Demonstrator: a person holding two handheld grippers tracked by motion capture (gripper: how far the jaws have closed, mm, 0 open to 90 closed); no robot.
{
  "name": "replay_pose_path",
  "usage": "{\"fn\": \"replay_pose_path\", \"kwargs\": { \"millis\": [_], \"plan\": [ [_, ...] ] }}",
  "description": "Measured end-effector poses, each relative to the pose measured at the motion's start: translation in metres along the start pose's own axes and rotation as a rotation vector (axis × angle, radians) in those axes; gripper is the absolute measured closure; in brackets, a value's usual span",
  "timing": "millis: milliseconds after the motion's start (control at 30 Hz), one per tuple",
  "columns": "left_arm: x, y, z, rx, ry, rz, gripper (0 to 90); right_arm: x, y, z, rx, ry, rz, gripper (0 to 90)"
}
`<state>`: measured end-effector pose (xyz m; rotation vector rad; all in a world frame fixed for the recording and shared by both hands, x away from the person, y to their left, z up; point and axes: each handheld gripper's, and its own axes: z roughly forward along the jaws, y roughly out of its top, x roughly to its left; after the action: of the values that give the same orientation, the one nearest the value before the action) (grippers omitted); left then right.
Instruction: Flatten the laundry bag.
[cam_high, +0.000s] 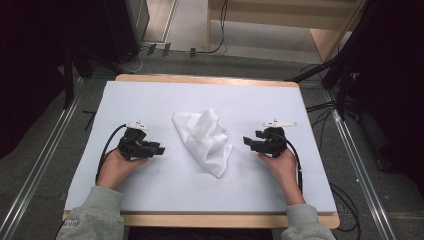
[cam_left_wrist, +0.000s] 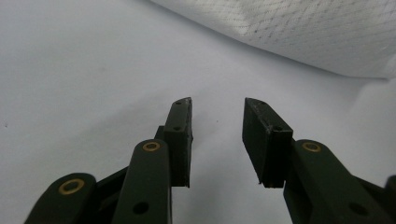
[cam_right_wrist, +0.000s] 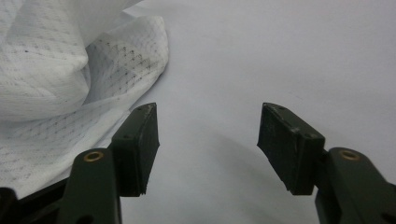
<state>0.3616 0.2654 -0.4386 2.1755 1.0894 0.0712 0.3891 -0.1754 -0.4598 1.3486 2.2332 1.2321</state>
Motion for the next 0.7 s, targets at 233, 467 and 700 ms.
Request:
{"fn": "replay_pose_path", "kwargs": {
  "millis": [233,467,700],
  "plan": [
    [0.002,0.002,0.006,0.023,-0.007,-0.010,46.0,0.006,0.001,0.000,0.018,0.016,-0.019,46.2],
    [0.008,0.007,0.007,0.011,-0.028,-0.061,41.4,0.008,0.000,0.004,0.049,0.037,-0.015,48.3],
    [0.003,0.008,0.007,0.005,-0.017,-0.031,38.9,0.016,-0.001,0.001,0.064,0.054,-0.018,53.9]
  ]
}}
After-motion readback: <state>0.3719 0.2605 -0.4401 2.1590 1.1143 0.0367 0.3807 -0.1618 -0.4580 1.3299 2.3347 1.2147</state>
